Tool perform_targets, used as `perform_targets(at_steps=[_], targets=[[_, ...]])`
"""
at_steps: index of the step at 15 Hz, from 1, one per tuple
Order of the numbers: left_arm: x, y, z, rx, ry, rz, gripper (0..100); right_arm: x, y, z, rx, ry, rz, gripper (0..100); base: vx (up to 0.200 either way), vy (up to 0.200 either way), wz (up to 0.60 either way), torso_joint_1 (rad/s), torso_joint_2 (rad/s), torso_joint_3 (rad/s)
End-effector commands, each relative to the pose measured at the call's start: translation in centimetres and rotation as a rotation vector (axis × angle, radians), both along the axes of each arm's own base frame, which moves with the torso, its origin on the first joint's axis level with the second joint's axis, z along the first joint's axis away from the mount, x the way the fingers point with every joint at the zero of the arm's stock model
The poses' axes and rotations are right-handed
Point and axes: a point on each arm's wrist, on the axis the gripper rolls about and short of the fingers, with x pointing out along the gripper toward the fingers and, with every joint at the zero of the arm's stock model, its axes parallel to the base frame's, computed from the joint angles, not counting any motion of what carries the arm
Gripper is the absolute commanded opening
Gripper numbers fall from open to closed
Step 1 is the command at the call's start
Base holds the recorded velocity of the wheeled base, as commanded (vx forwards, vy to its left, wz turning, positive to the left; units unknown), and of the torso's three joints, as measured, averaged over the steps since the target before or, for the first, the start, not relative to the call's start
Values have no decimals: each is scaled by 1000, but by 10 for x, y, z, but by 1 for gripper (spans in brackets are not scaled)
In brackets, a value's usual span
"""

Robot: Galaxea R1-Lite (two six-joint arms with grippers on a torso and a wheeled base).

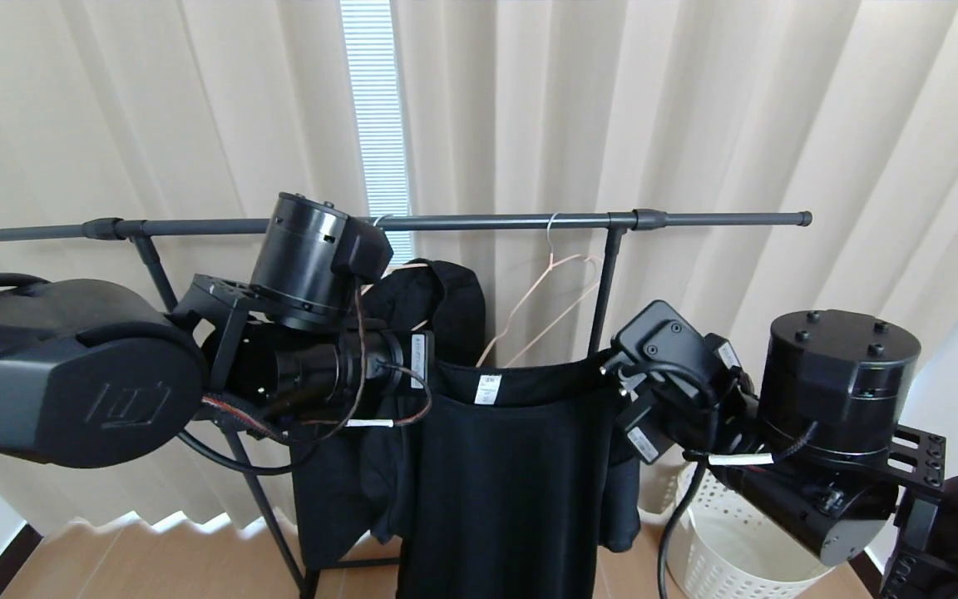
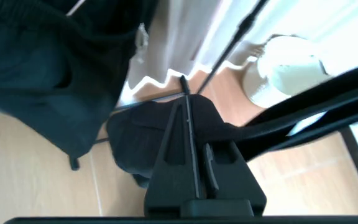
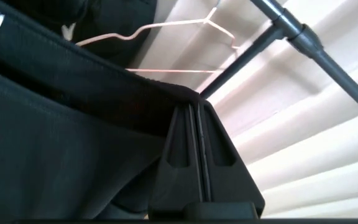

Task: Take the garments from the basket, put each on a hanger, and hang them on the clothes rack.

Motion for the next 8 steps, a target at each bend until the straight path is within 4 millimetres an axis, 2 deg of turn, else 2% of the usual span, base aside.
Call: perform_targets(at_steps=[1,2,3,4,5,8], targets=[[4,6,7,-39,-3,-15,0,-25,-4,12,-17,33,91,0,0,0,0,0,0,0],[9,8,10,-64,0,-33,0,-38,-2,16,-36,63,152,0,0,0,0,0,0,0],[9,8,10,-66,0,-35,0,-39,-1,16,-35,65,154,0,0,0,0,0,0,0],[14,9,17,-87,-13,-45,0,-50,5,17,-49,90,215,0,0,0,0,0,0,0],[24,3,22,-96,-32,-49,0,-68,23,15,-6,125,292,0,0,0,0,0,0,0],[37,-8,30,-105,-63,-63,0,-81,57,15,153,217,342,0,0,0,0,0,0,0]])
